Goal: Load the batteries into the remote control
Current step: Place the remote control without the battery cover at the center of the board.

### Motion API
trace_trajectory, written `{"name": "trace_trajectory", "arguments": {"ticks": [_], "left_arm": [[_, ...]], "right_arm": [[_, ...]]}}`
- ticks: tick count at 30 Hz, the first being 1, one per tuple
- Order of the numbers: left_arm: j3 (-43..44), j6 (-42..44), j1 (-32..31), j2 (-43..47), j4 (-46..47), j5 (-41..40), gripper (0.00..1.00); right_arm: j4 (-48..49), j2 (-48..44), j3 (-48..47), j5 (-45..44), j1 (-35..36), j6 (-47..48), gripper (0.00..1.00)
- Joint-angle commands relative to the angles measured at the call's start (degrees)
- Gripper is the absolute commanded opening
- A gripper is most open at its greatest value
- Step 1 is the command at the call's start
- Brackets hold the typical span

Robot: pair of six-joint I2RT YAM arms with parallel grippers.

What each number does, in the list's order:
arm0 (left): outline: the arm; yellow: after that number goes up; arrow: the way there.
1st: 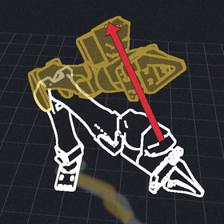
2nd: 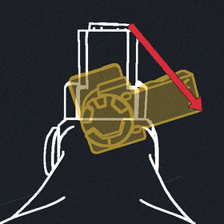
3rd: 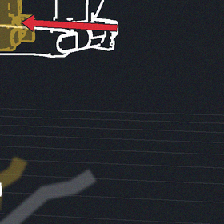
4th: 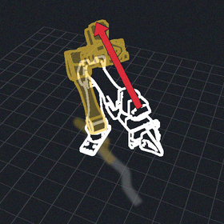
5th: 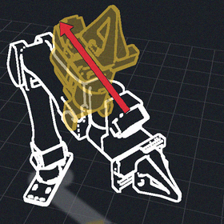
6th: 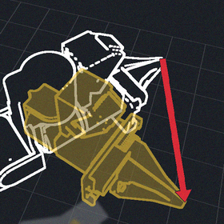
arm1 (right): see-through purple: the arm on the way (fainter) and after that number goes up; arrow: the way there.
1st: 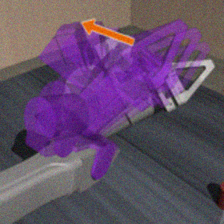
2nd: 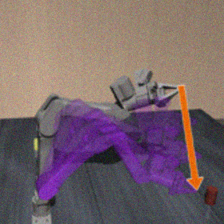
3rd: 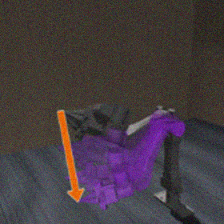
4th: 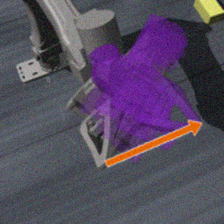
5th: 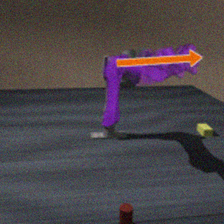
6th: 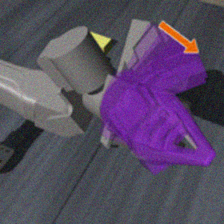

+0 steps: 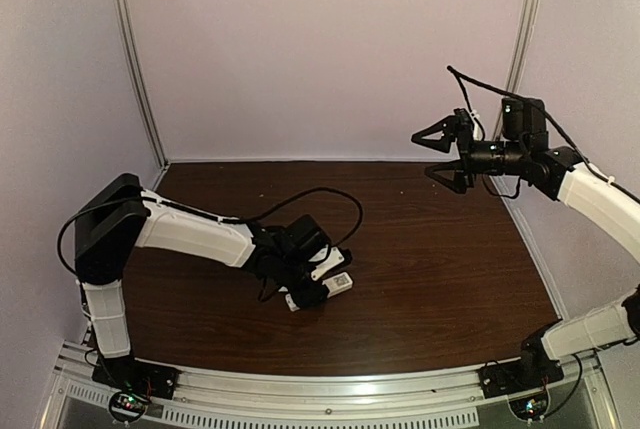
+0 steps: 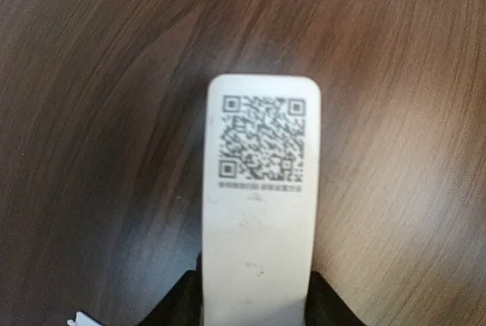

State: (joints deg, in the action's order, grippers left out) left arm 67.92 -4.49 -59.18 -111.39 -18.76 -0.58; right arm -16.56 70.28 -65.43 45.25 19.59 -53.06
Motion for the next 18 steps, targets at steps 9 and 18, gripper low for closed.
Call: {"name": "trace_trajectory", "arguments": {"ticks": [9, 18], "left_arm": [[-2.53, 2.48, 4.6, 10.95, -6.63, 0.58, 0.67], [-13.06, 9.57, 10.22, 20.66, -5.8, 3.31, 0.65]], "right_arm": [[-1.99, 2.97, -5.83, -3.17, 0.53, -3.87, 1.0], [-1.97, 4.62, -9.67, -4.32, 2.48, -4.59, 1.0]]}}
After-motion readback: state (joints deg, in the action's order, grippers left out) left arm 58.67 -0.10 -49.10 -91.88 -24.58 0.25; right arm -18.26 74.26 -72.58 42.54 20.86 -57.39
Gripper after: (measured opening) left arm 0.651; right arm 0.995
